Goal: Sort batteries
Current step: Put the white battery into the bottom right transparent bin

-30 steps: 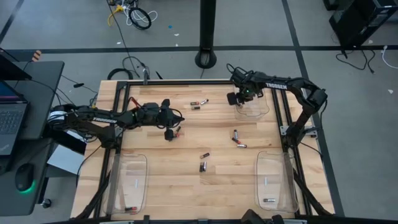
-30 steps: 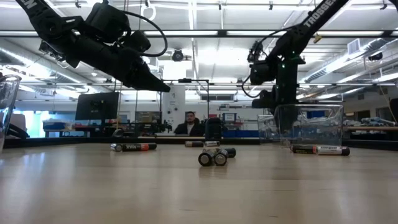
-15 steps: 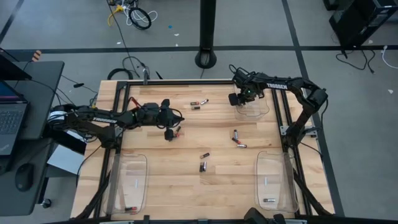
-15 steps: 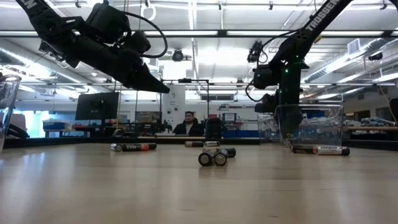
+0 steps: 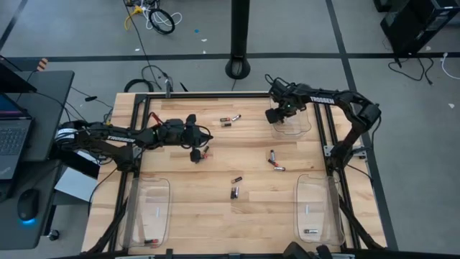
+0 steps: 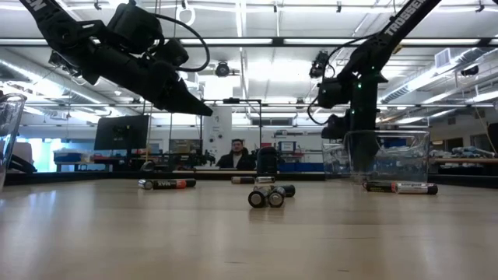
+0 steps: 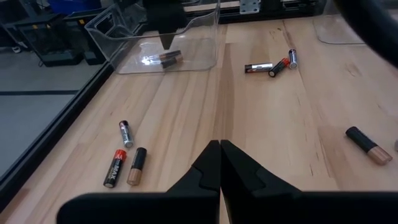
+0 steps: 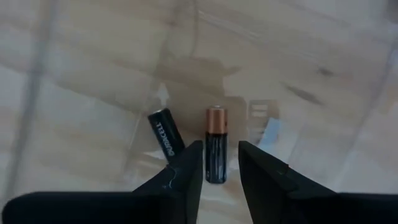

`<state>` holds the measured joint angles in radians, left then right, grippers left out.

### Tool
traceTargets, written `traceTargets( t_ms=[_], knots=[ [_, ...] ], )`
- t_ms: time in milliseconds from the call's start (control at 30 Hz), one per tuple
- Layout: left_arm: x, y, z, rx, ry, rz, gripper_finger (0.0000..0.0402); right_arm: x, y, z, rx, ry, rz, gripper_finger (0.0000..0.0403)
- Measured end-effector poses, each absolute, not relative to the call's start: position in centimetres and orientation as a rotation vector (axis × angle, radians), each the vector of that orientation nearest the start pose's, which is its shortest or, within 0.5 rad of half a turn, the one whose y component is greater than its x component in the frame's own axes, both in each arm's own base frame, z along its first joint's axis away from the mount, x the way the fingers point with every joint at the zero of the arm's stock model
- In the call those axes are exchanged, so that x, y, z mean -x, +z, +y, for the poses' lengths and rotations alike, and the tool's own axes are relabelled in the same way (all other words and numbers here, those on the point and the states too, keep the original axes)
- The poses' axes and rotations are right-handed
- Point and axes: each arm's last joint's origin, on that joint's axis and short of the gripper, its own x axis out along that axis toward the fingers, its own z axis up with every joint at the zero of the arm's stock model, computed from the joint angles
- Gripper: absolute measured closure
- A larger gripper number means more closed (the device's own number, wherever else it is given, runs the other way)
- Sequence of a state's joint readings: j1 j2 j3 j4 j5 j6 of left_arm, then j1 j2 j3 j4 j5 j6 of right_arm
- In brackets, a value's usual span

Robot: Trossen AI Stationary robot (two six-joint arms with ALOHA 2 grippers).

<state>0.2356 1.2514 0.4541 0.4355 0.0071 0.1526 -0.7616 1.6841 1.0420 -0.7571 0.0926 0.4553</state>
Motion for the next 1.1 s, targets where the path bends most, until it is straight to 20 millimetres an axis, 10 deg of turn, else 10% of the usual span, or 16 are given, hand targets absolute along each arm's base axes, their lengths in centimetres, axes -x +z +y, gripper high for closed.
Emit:
traceTargets(
  t_ms=[467, 1100],
  knots=[
    [-23.5, 18.7, 5.6, -0.102, 0.208, 0.377, 0.0392, -20.8, 26.1, -16.3, -0.41, -0.83, 0.895, 0.0386],
    [-24.9, 21.4, 6.0, -0.031, 0.214, 0.497, 0.0392, -23.0, 18.9, -5.1, -0.2, -0.349, 0.441, 0.039]
  ],
)
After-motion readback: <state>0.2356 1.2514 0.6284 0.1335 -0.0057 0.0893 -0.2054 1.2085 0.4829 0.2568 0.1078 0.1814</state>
